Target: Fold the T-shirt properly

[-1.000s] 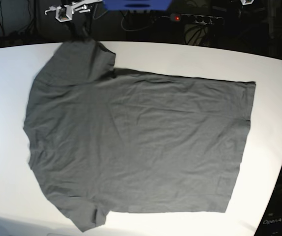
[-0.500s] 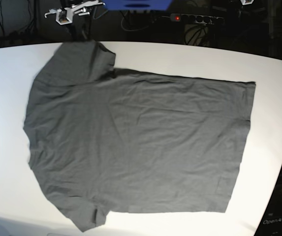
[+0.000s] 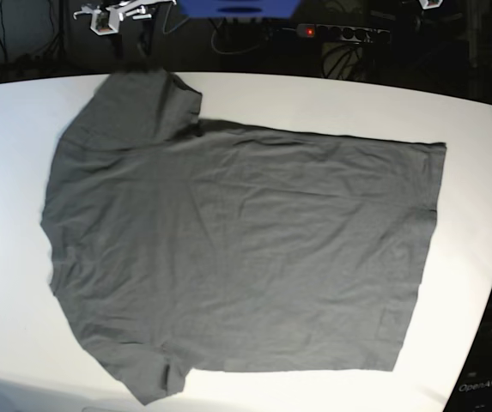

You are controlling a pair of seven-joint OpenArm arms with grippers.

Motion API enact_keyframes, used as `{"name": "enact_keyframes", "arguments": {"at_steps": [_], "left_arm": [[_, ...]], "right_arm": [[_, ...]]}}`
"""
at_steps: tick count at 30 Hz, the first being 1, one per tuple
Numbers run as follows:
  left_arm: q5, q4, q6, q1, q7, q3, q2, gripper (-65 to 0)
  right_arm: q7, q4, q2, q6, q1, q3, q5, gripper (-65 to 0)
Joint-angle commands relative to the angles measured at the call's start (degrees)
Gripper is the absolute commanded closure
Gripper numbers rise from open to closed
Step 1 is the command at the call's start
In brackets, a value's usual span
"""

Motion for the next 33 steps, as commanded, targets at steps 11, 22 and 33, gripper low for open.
{"name": "enact_keyframes", "arguments": {"at_steps": [11,22,33], "left_arm": [[-0.4,-0.1,0.2,0.5,-1.6,-0.1,-0.7,-1.1],[-0.4,-0.1,0.3,0.6,-1.6,-0.1,-0.7,-1.1],[-0.4,-0.1,0.3,0.6,-1.6,-0.1,-0.7,-1.1]], "right_arm": [[1.7,0.5,0.6,0.2,-0.5,0.0,0.5,-36.7],[1.7,0.6,0.9,0.7,0.3,-0.1,0.3,-36.7],[1.8,0.7,1.3,8.0,0.4,0.3,0.4,-36.7]]}}
